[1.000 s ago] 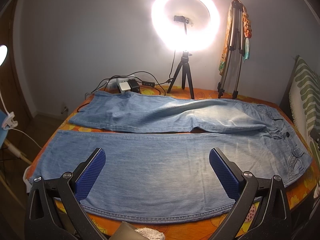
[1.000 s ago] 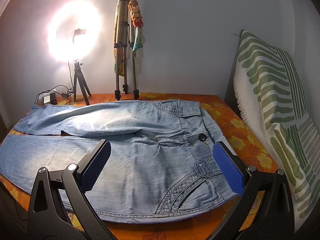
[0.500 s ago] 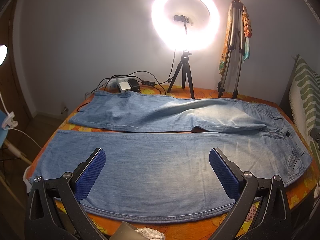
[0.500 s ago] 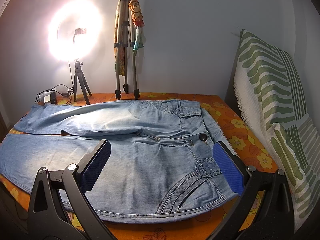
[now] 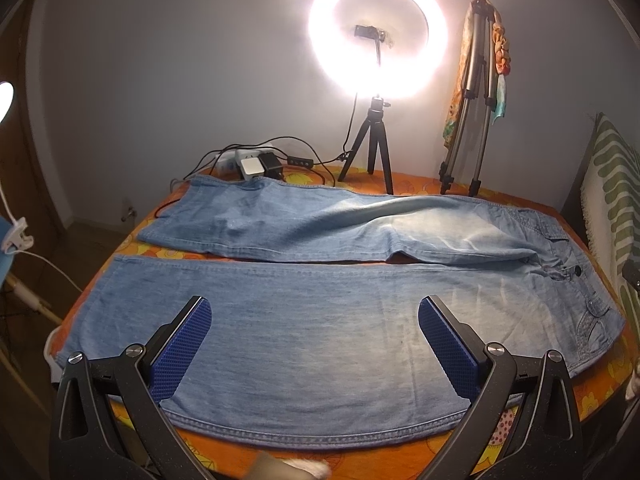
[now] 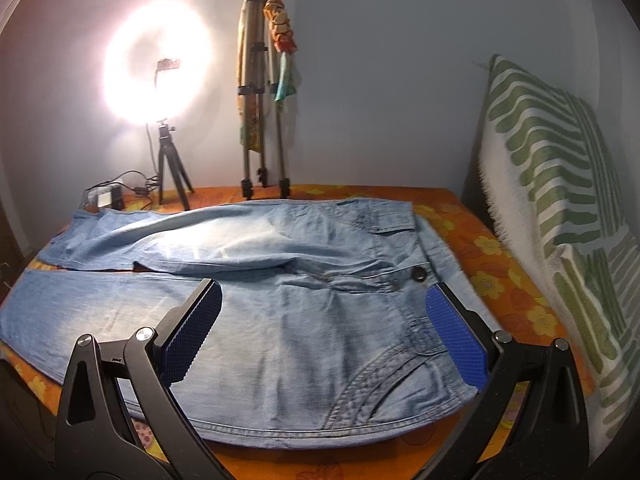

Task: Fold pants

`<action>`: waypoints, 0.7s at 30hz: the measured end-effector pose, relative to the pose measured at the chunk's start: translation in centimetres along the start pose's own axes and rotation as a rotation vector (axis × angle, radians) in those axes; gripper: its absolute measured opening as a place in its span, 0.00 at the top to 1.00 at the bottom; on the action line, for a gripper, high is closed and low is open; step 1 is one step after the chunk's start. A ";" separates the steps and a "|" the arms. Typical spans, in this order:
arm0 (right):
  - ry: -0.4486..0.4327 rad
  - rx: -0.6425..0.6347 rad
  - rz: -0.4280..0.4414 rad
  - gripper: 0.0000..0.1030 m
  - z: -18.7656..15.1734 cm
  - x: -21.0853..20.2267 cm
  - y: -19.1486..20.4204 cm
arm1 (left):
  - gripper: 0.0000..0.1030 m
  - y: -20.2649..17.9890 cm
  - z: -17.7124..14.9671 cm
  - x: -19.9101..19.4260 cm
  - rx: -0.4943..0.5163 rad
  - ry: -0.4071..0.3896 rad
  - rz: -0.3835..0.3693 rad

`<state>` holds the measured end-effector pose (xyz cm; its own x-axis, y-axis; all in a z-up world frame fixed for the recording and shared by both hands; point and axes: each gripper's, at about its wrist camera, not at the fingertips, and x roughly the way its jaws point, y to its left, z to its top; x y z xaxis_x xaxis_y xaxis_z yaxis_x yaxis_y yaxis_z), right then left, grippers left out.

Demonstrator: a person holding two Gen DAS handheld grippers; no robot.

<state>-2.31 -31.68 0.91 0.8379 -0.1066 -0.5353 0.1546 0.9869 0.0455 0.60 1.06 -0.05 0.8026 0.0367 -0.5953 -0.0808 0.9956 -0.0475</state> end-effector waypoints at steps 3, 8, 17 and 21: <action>-0.012 -0.014 0.020 0.00 0.0 0.1 0.8 | 0.00 0.5 0.2 0.0 -0.015 0.006 -0.015; -0.025 -0.048 0.078 0.00 -0.2 0.4 2.0 | 0.00 1.2 0.8 -0.2 -0.026 -0.007 -0.020; -0.021 -0.049 0.192 0.03 1.1 2.4 3.0 | 0.12 3.4 1.2 1.1 -0.087 0.022 -0.052; -0.020 -0.065 0.232 0.03 2.6 3.4 3.5 | 0.20 4.4 1.9 2.0 -0.106 0.032 -0.049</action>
<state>2.43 -28.89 1.41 0.8571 0.1218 -0.5005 -0.0765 0.9910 0.1101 2.98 5.72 0.06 0.7880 -0.0161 -0.6155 -0.1056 0.9813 -0.1608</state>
